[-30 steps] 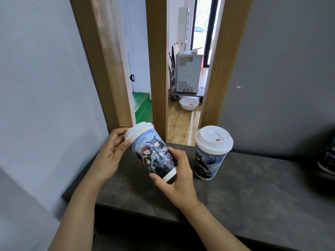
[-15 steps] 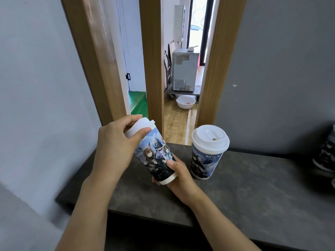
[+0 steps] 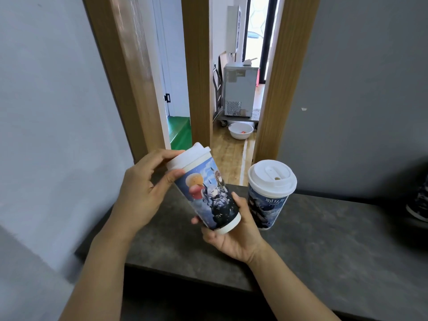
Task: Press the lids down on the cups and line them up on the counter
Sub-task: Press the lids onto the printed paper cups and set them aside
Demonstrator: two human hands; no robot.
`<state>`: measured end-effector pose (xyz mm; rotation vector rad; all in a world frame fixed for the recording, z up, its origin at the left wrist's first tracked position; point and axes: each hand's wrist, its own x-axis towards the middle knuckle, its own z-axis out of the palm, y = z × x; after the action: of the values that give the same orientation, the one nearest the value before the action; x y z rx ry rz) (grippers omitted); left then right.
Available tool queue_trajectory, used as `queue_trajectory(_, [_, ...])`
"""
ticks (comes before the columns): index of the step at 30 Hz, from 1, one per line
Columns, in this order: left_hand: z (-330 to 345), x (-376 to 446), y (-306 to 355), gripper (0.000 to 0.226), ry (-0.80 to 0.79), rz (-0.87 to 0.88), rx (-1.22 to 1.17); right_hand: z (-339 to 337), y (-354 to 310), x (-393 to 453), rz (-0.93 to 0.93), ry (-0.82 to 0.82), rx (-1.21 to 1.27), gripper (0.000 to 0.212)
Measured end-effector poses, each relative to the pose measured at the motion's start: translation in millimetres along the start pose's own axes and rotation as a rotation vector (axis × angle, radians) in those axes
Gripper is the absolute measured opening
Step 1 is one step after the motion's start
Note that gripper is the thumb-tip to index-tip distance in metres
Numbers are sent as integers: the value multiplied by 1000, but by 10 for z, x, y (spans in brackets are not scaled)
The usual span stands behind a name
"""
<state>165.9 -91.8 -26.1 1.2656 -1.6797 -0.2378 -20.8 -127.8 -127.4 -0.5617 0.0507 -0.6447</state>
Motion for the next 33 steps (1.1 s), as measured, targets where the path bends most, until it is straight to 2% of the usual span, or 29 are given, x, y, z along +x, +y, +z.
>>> queue_trajectory(2, [-8, 19, -28, 27, 22, 32, 151, 13, 60, 37, -40, 134, -229, 78])
queue_trajectory(5, [16, 31, -9, 40, 51, 35, 399, -9, 132, 75, -181, 286, -432, 73])
queue_trajectory(10, [55, 18, 88, 49, 90, 106, 529, -2, 142, 56, -183, 220, -494, 85])
queue_trajectory(18, [87, 9, 173, 46, 108, 156, 624, -5, 135, 41, -192, 214, -527, 87])
queue_trajectory(25, [94, 14, 137, 50, 118, 153, 568, 13, 131, 23, -178, 227, -513, 93])
queue_trajectory(27, [34, 36, 89, 40, 66, 120, 338, 19, 115, 9, -154, 186, -458, 84])
queue_trajectory(29, [-40, 36, 37, 33, -17, 95, 78, 27, 94, -16, -91, 89, -385, 64])
queue_trajectory(30, [-67, 21, 20, 33, -27, 77, 9, 28, 84, -23, -52, 58, -363, 58])
queue_trajectory(33, [-59, -17, -13, 29, 2, 78, 20, 13, 77, -13, 10, 19, -329, 54])
